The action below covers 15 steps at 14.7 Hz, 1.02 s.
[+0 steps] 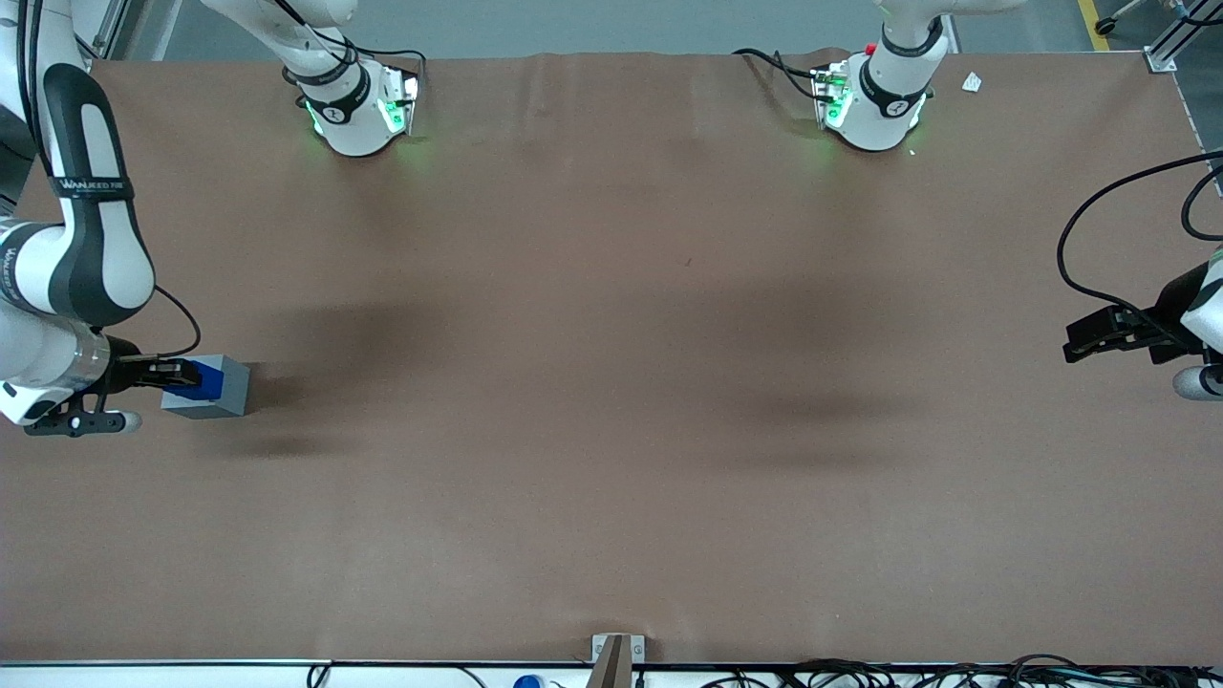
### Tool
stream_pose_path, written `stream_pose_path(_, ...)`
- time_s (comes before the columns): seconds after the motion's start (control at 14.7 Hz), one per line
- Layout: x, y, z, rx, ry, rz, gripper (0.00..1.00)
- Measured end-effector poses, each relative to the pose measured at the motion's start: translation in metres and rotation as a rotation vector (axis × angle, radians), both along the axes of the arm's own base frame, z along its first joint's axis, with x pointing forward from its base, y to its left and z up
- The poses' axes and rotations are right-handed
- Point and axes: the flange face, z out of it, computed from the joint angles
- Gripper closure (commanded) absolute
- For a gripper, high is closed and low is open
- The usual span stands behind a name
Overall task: Insert blue part into gray base with right arm
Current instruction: 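Lower the blue block into the gray base's square hole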
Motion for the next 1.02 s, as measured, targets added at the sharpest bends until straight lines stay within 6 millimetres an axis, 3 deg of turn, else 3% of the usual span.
stream_pose_path(1.02, -0.005, -0.040, 0.001, -0.029, -0.036, -0.031, 0.74)
